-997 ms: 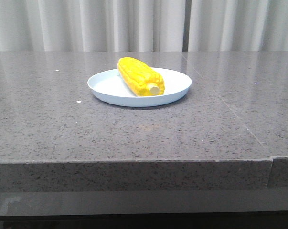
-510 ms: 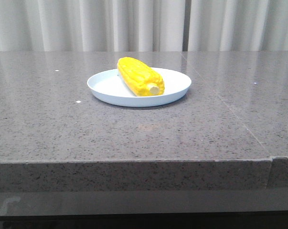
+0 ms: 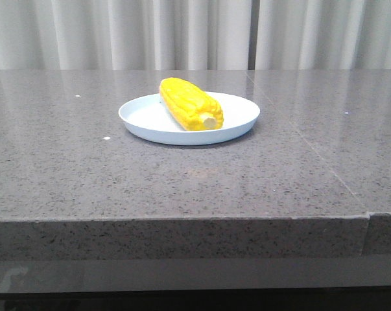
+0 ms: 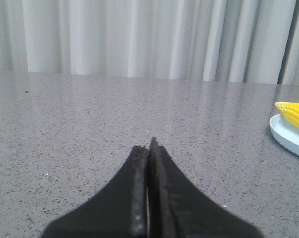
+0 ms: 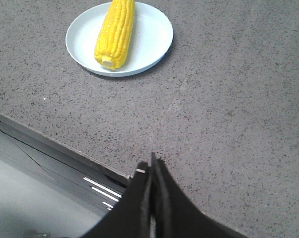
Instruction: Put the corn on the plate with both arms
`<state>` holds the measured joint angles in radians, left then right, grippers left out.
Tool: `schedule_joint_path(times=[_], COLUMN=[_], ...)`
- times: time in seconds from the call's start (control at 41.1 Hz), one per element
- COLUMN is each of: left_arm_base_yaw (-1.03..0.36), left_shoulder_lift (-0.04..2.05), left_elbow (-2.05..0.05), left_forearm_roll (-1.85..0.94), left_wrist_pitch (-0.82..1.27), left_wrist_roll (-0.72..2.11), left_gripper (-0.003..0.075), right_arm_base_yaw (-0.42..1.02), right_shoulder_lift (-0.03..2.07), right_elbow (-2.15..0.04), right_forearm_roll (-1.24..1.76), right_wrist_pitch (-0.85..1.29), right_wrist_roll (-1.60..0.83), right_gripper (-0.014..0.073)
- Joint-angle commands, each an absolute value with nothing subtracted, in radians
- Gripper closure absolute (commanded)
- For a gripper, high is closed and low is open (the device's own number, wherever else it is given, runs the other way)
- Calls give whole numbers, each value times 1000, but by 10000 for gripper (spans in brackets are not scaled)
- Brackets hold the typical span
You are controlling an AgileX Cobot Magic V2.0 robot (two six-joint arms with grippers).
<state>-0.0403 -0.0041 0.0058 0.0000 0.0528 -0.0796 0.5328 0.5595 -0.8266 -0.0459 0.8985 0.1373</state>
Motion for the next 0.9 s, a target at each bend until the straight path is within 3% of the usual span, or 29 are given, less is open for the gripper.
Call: schedule_joint_path(times=[0.0,0.875], left_arm_base_yaw=[-37,-10], left_shoulder_lift=[-24,-24], left_elbow=[8,8], left_forearm_roll=[0,-16], left_wrist_pitch=[-31,-65], left_wrist_roll=[-86,0], left_gripper=[740,740], right_arm_base_yaw=[530,530], right_shoulder_lift=[564,564], right_elbow=[-851,-851], right_forearm_roll=[-65,-65], right_wrist_pitch=[835,834], right_wrist_roll=[127,127], right_gripper=[662,662])
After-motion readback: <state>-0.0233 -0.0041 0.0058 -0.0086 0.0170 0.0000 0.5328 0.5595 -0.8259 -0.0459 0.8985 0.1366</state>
